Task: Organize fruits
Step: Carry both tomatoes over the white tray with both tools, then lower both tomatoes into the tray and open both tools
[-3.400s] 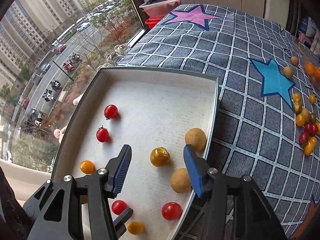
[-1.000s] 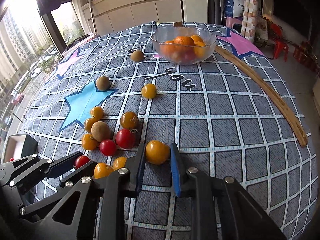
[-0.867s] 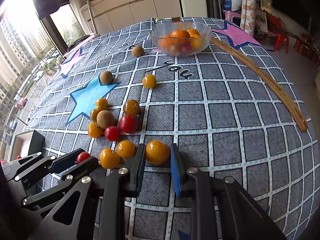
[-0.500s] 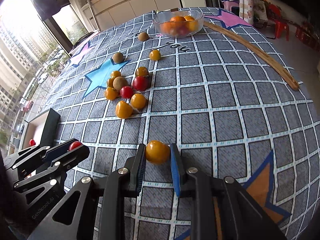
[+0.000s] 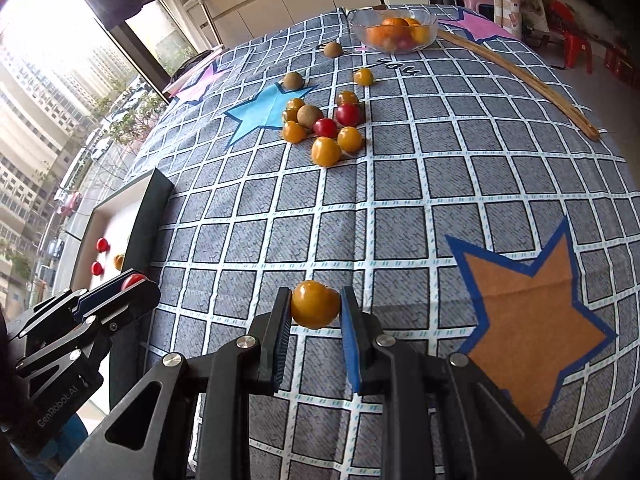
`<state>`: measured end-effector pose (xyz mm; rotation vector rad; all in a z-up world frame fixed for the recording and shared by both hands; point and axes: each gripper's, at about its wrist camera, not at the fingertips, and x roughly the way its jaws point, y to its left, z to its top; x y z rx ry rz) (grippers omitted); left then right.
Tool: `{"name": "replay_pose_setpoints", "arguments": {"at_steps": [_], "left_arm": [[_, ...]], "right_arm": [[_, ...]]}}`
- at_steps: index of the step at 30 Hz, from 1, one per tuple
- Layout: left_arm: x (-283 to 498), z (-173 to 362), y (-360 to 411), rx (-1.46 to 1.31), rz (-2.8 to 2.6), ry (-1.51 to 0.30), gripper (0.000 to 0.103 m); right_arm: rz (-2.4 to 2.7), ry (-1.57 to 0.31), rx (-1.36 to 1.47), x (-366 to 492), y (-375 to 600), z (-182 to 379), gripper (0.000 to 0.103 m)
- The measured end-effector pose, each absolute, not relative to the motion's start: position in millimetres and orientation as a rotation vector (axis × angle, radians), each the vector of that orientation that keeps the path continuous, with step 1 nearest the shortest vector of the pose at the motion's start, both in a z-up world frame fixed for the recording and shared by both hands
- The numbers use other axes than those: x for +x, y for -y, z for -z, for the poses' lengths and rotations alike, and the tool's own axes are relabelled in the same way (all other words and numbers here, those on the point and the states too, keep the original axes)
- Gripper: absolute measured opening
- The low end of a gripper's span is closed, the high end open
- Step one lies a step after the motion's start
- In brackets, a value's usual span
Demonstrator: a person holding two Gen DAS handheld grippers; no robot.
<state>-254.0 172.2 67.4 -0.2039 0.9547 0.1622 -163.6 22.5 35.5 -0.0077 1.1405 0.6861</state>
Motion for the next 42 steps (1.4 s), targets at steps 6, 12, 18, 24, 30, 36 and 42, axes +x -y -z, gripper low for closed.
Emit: {"name": "replay_pose_setpoints", "arguments": {"at_steps": [6, 12, 18, 24, 30, 36, 42], "left_arm": [[-298, -73, -207, -0.232, -0.25, -0.935, 0.022], [-344, -71, -242, -0.258, -0.341, -0.936, 0.022], [-369, -55, -262, -0.277, -0.404, -0.964, 0.022], [-375, -39, -265, -0.273, -0.412, -0.991, 0.022], [-379, -31, -267, -0.291, -0.416, -1.003, 0.022], [-379, -24, -269, -0.31, -0.419, -1.013, 0.022], [-378, -21, -269, -0.305, -0.425, -1.01, 0.022]], "right_arm": [[-0.75, -1.125, -0.032, -186, -50, -52, 0.026], [-0.832, -1.123, -0.075, -212, -92, -61, 0.026], [-0.92, -1.123, -0.137, -239, -140, -66, 0.026], [-0.983, -1.143, -0.218, -259, -187, -61, 0.026], [-0.998, -1.185, -0.294, -263, -222, -45, 0.026], [-0.975, -1.187, -0.396, -266, -248, -29, 0.027], [-0.949, -1.109, -0.532, -282, -263, -25, 0.028]]}}
